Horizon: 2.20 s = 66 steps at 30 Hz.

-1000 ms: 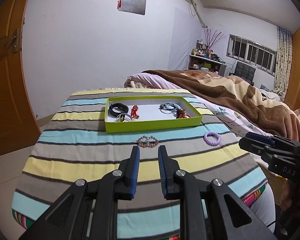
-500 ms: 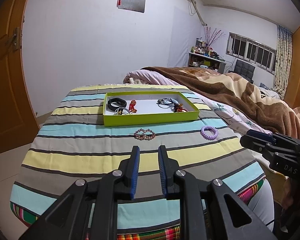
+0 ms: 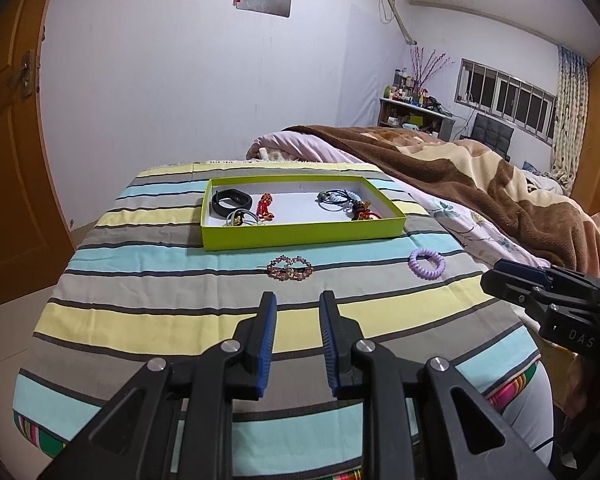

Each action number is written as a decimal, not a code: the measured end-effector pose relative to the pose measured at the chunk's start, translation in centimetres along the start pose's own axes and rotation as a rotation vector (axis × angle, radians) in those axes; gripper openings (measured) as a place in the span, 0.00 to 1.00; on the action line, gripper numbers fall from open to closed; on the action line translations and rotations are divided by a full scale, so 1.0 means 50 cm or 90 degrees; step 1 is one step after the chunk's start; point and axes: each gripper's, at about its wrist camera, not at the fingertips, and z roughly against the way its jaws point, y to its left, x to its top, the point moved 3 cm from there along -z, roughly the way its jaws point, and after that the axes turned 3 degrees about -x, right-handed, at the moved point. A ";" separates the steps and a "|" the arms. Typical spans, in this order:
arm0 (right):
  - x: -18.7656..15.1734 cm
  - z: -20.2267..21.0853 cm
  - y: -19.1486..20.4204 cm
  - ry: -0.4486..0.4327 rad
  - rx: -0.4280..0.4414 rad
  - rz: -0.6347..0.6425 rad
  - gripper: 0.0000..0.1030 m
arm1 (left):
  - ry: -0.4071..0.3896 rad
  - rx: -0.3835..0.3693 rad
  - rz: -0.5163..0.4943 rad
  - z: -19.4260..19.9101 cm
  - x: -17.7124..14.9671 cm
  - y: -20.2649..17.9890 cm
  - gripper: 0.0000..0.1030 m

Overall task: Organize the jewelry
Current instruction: 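Move both open tools back toward the pink clip and lavender coil, then grasp the pink rhinestone hair clip with the left tool while the right tool grasps the lavender coil hair tie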

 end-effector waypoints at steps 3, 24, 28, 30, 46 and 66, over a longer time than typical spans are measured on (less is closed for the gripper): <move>0.003 -0.014 -0.010 0.005 -0.002 -0.005 0.35 | 0.006 0.003 0.000 -0.016 0.003 0.002 0.22; 0.027 -0.158 -0.139 0.060 -0.059 -0.062 0.35 | 0.097 -0.021 0.045 -0.192 0.029 0.028 0.30; 0.025 -0.188 -0.156 0.084 -0.069 -0.066 0.35 | 0.113 -0.023 0.069 -0.217 0.027 0.036 0.30; 0.024 -0.202 -0.162 0.097 -0.070 -0.068 0.35 | 0.119 -0.021 0.081 -0.227 0.030 0.040 0.31; 0.030 -0.241 -0.166 0.141 -0.070 -0.064 0.35 | 0.151 -0.010 0.118 -0.299 0.057 0.033 0.43; 0.021 -0.219 -0.172 0.121 -0.076 -0.078 0.10 | 0.152 -0.006 0.009 -0.286 0.041 -0.006 0.38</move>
